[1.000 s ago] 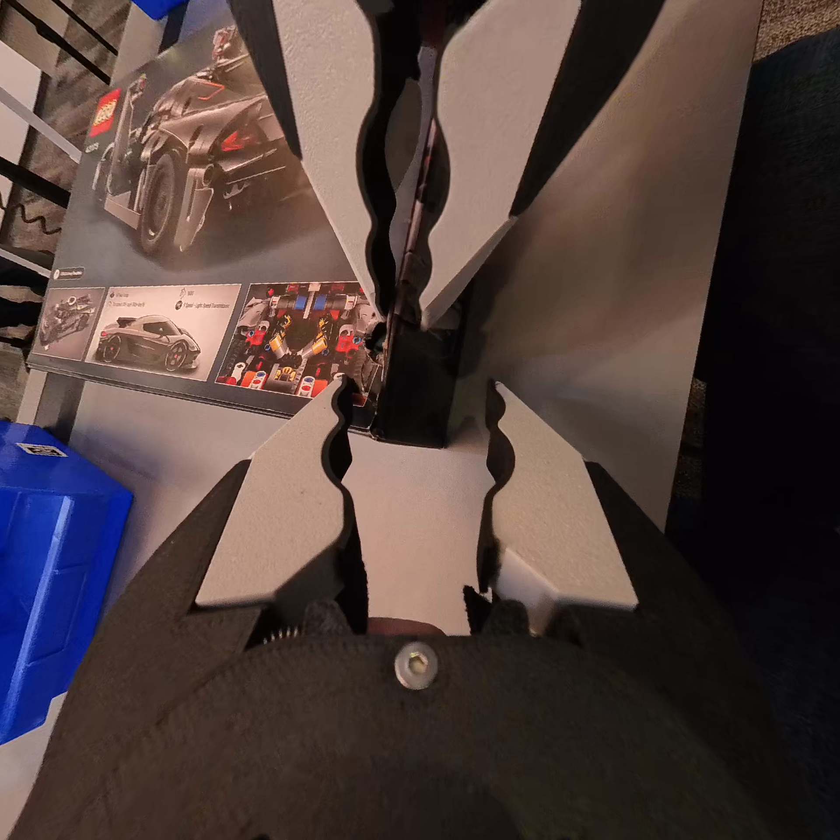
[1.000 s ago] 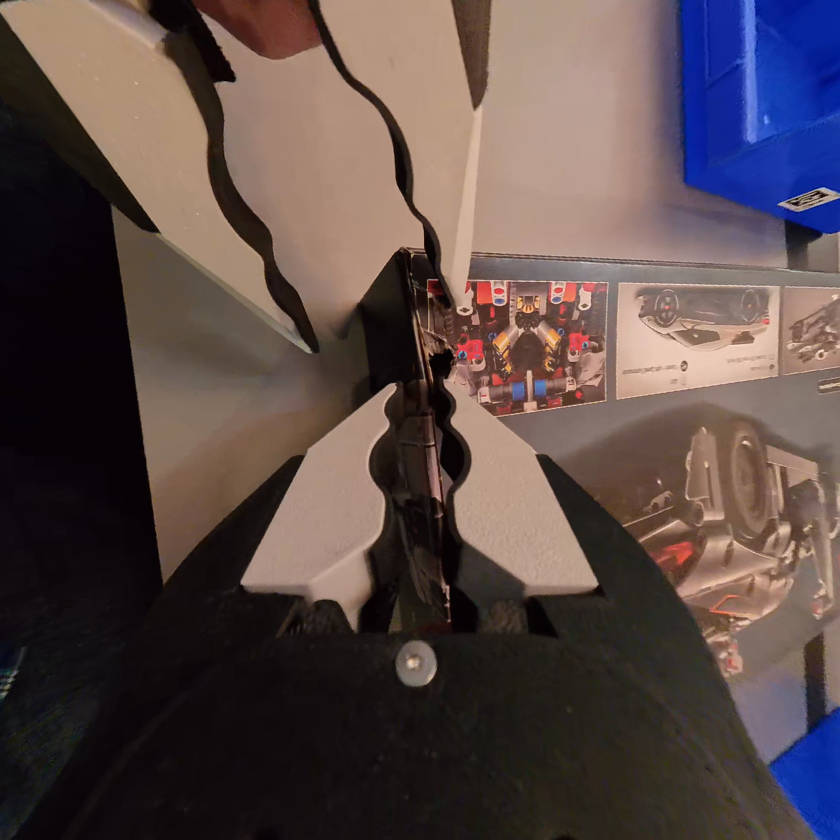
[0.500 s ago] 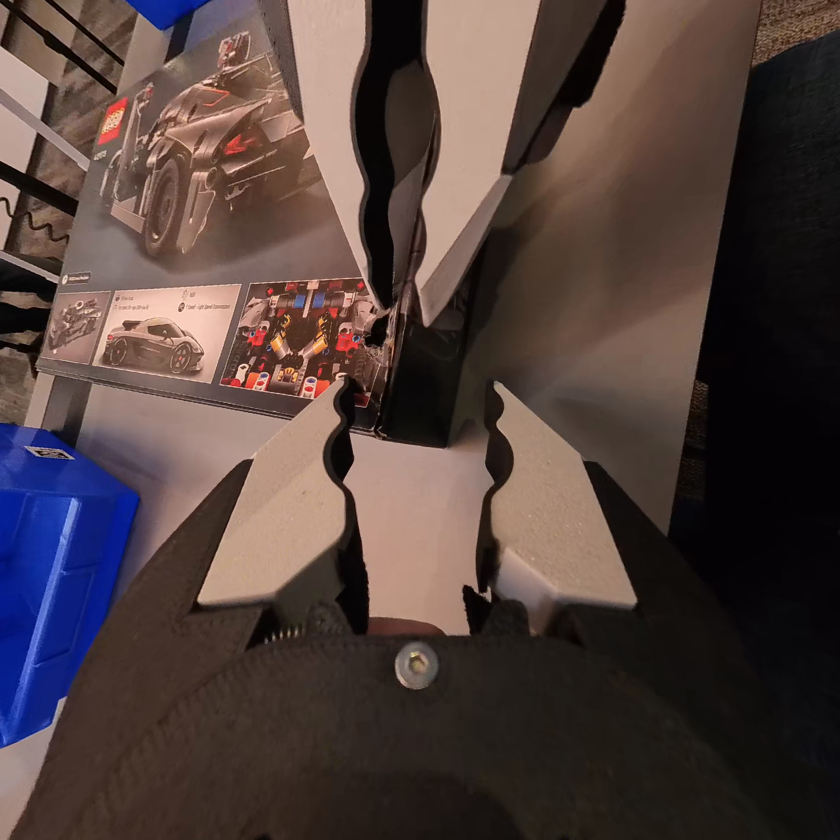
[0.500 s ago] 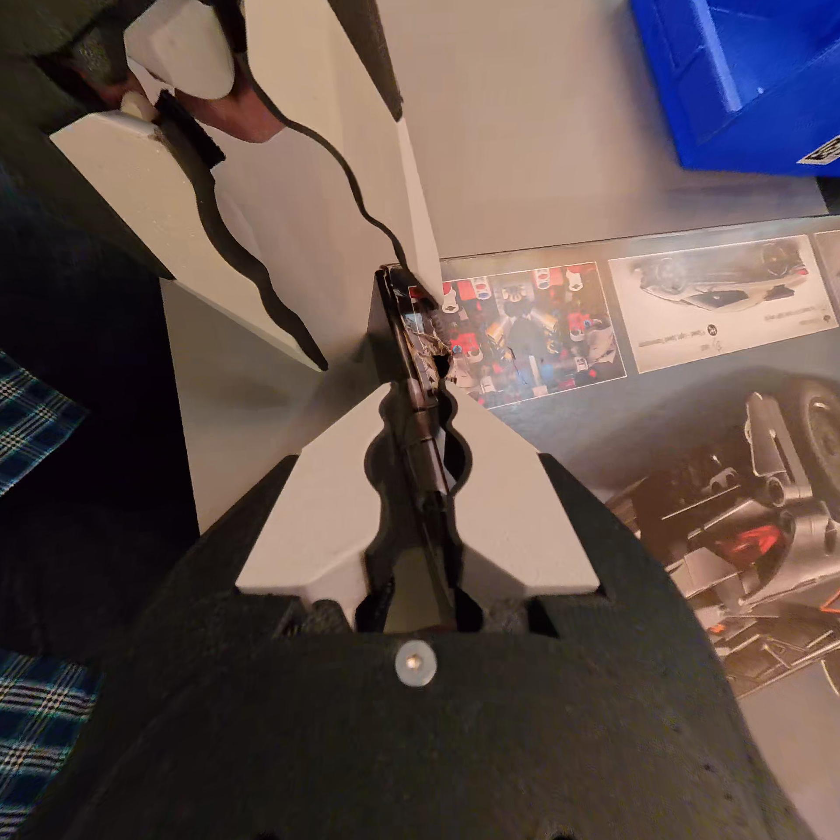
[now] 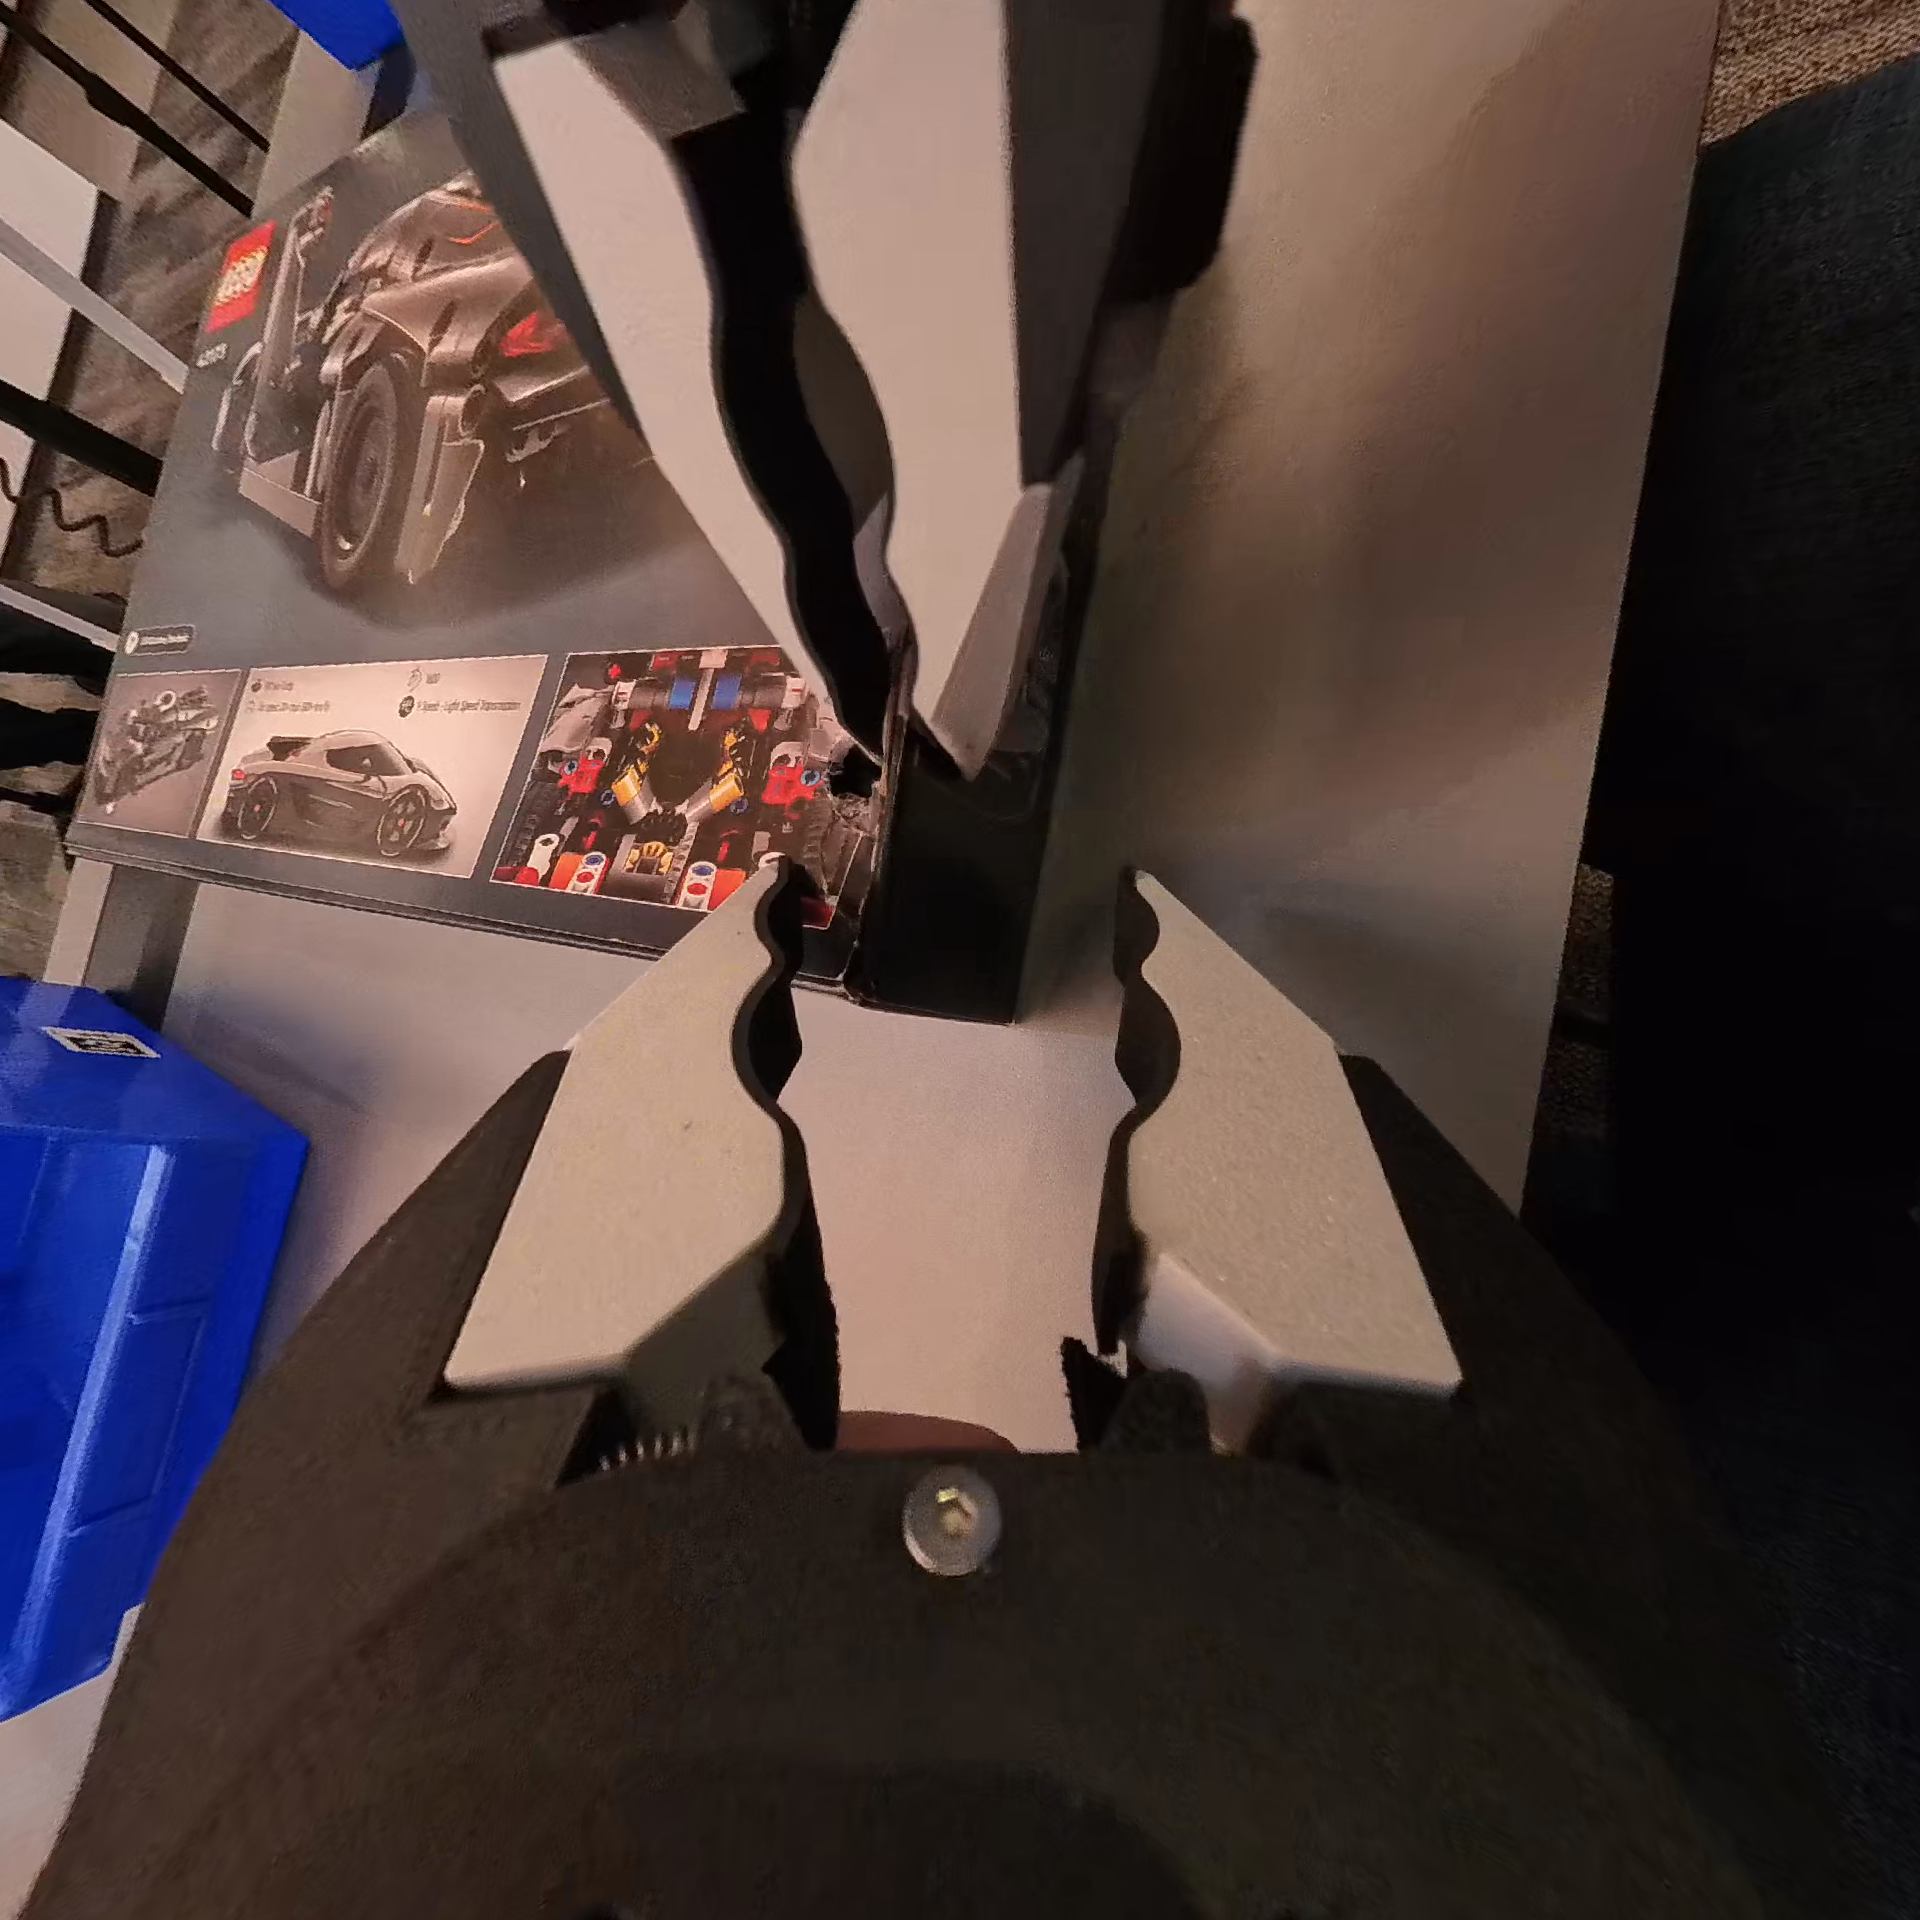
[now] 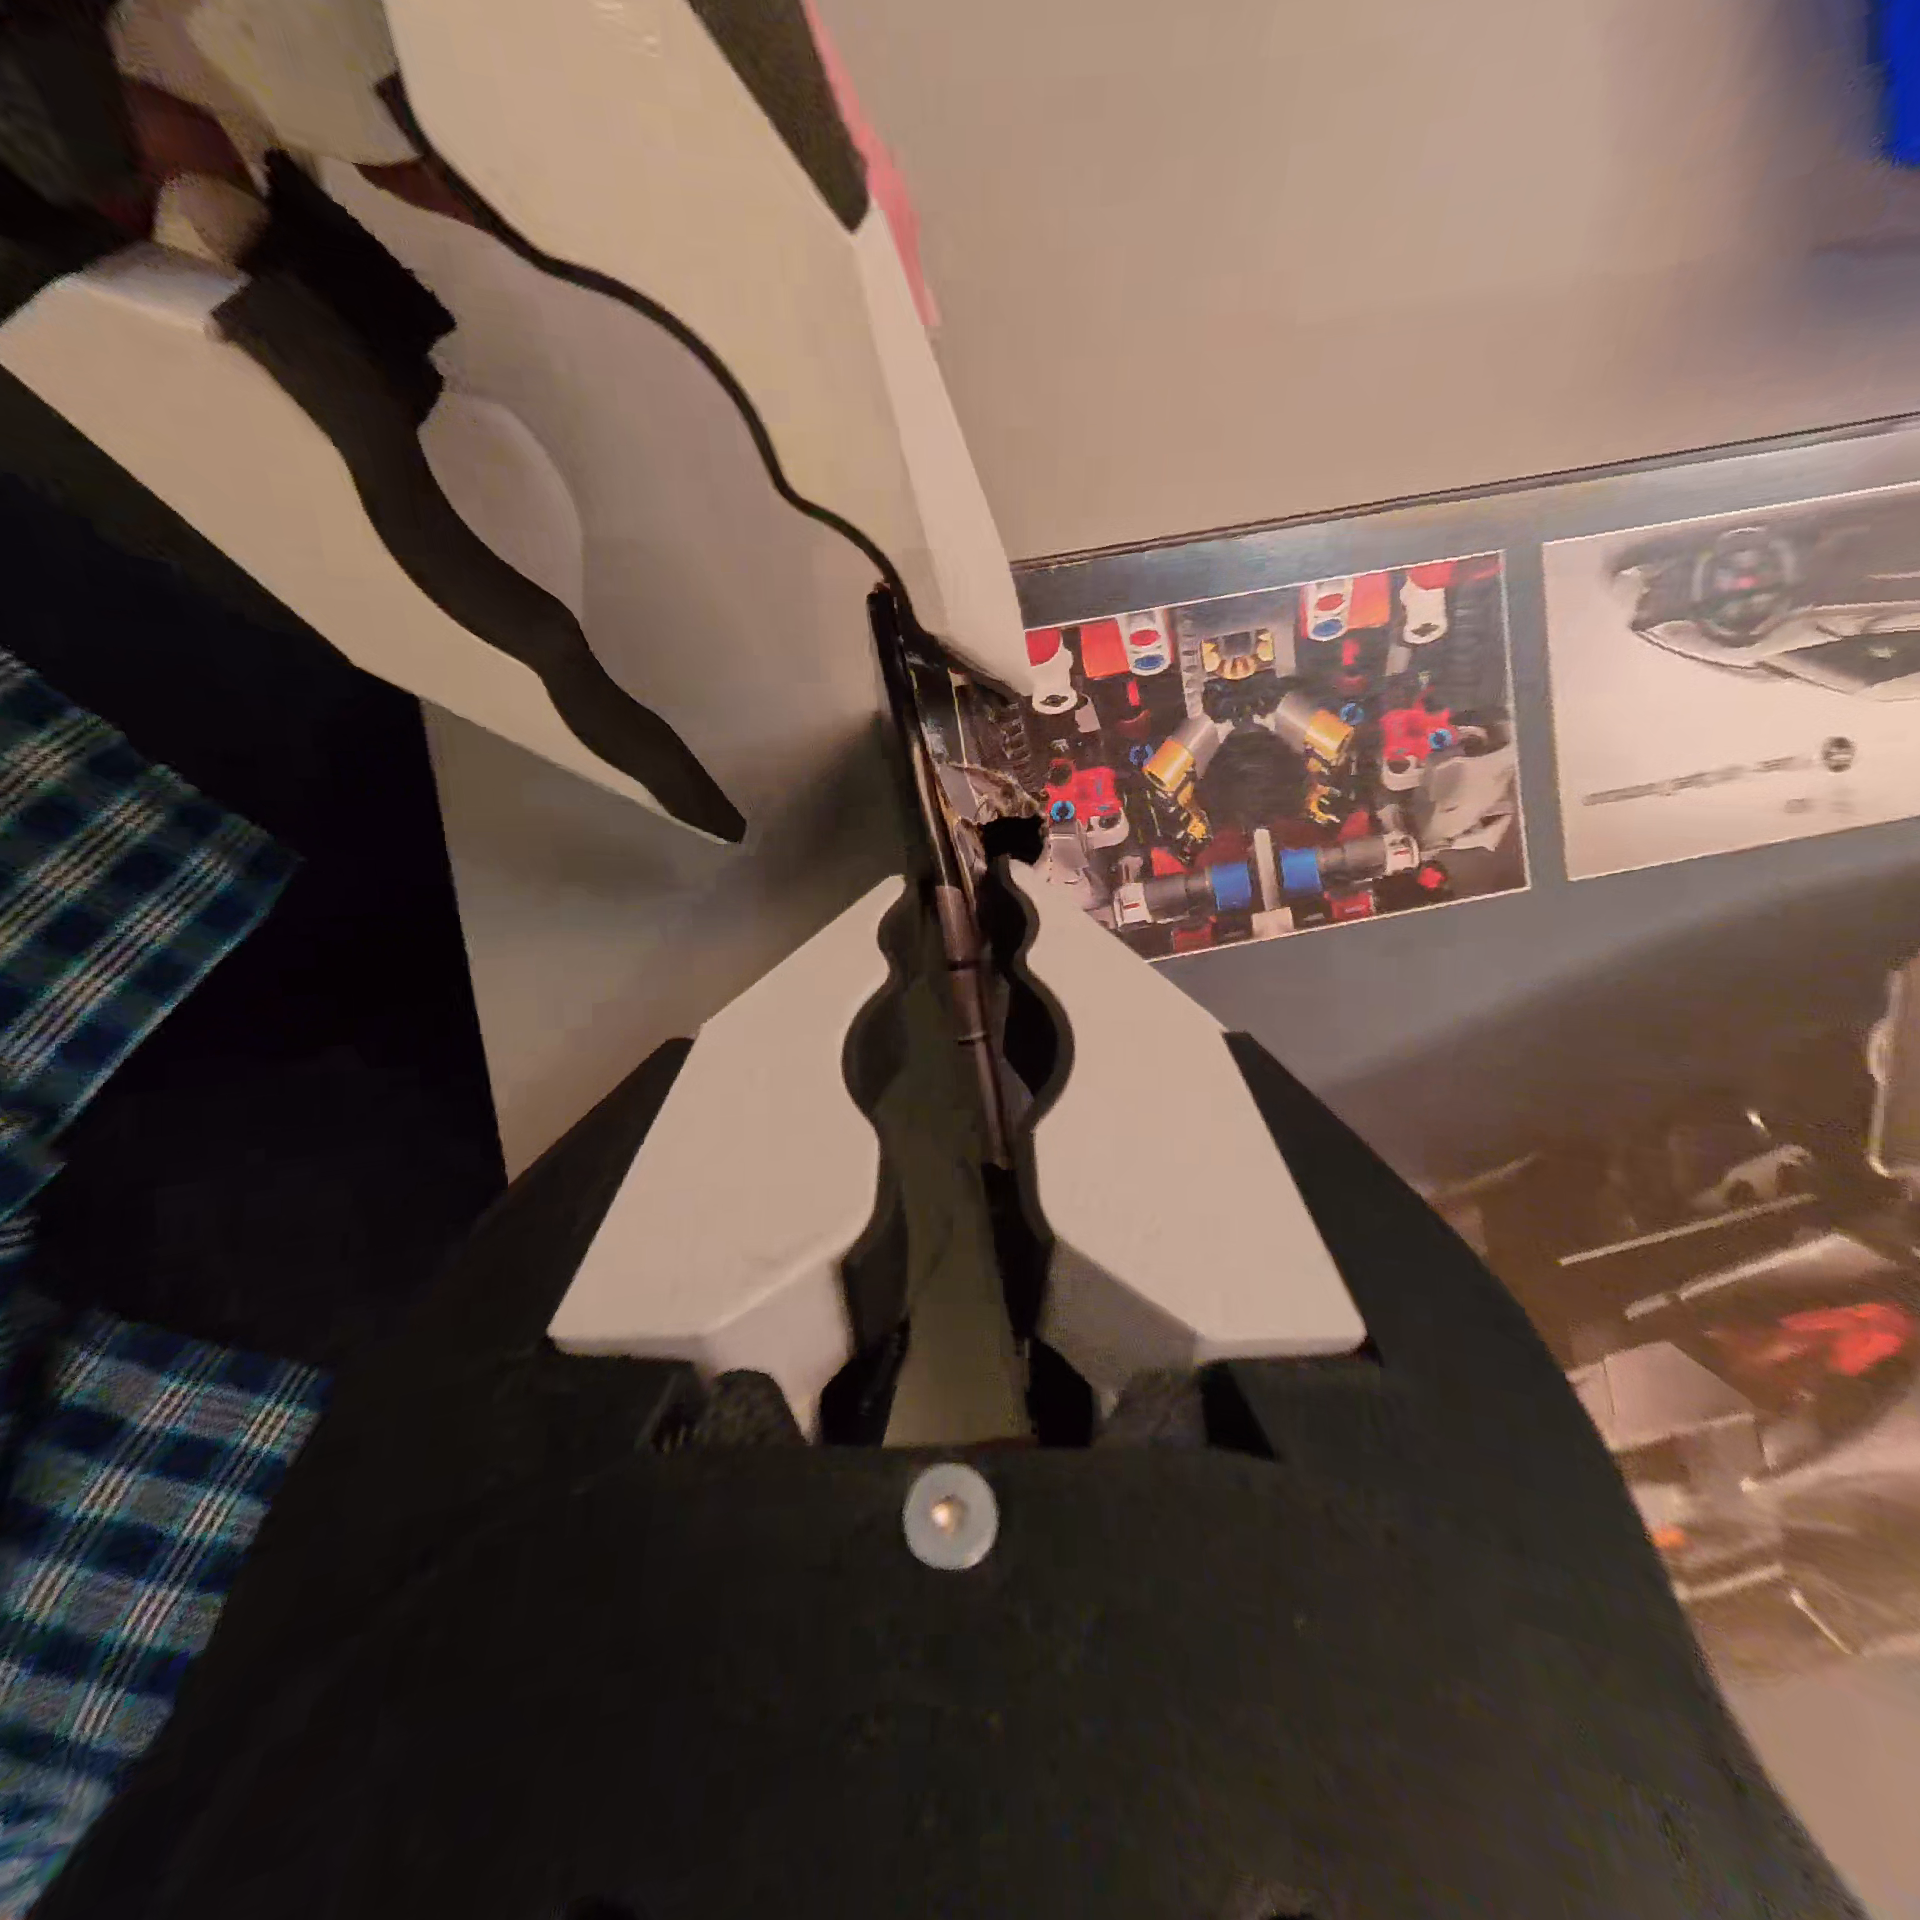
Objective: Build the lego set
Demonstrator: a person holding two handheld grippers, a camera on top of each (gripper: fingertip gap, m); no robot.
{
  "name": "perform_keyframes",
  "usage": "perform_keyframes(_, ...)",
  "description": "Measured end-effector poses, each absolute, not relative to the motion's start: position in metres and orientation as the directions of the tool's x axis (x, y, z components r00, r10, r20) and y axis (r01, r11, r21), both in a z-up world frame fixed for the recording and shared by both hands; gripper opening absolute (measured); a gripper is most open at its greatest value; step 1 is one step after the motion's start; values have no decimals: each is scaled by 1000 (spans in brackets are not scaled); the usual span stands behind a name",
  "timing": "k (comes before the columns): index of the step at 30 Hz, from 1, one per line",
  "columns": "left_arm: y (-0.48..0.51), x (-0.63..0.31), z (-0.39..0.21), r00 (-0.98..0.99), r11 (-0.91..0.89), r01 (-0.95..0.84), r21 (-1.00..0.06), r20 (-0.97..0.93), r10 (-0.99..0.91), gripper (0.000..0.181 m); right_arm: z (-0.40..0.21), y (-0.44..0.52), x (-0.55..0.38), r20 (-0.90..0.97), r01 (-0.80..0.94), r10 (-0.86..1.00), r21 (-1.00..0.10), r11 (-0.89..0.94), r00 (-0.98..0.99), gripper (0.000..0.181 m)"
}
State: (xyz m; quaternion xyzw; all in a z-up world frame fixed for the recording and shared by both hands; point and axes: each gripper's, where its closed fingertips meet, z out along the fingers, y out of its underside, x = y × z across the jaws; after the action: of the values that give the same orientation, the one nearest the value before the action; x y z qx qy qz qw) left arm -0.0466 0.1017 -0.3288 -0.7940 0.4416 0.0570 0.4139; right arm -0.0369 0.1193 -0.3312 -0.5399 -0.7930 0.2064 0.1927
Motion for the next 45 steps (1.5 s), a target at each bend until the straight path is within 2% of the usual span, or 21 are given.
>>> perform_keyframes(1,102,-47,-329,602,-267,-750,-605,-458,-654,58,-331,119,-37,57,781,932,-529,333,-359,10)
perform_keyframes(4,102,-47,-328,601,-267,-752,-603,-461,-653,58,-327,117,-37,5,773,922,-543,328,-387,10)
perform_keyframes(7,102,-47,-327,601,-264,-752,-604,-463,-652,58,-318,117,-37,46,749,918,-563,349,-394,15)
perform_keyframes(14,102,-47,-328,593,-264,-760,-594,-467,-655,59,-327,119,-35,99,762,896,-490,423,-434,14)
perform_keyframes(22,102,-47,-329,593,-263,-760,-595,-468,-656,58,-332,116,-35,-33,771,876,-491,405,-481,8)
perform_keyframes(25,102,-47,-328,592,-262,-761,-593,-470,-655,59,-327,109,-31,-43,751,870,-526,398,-491,27)
perform_keyframes(27,102,-47,-327,589,-258,-763,-593,-473,-655,58,-319,108,-28,-40,731,881,-578,364,-471,37)
perform_keyframes(30,100,-46,-321,612,-274,-736,-620,-435,-660,51,-305,115,-10,-42,709,902,-634,307,-429,34)
perform_keyframes(35,103,-48,-310,645,-282,-699,-657,-408,-647,48,-295,162,59,7,744,960,-630,223,-281,32)
perform_keyframes(38,104,-44,-312,634,-286,-710,-644,-406,-658,48,-297,183,97,37,767,979,-615,182,-203,32)
perform_keyframes(45,107,-45,-321,624,-307,-736,-603,-431,-652,47,-316,196,107,198,766,960,-579,279,-200,26)
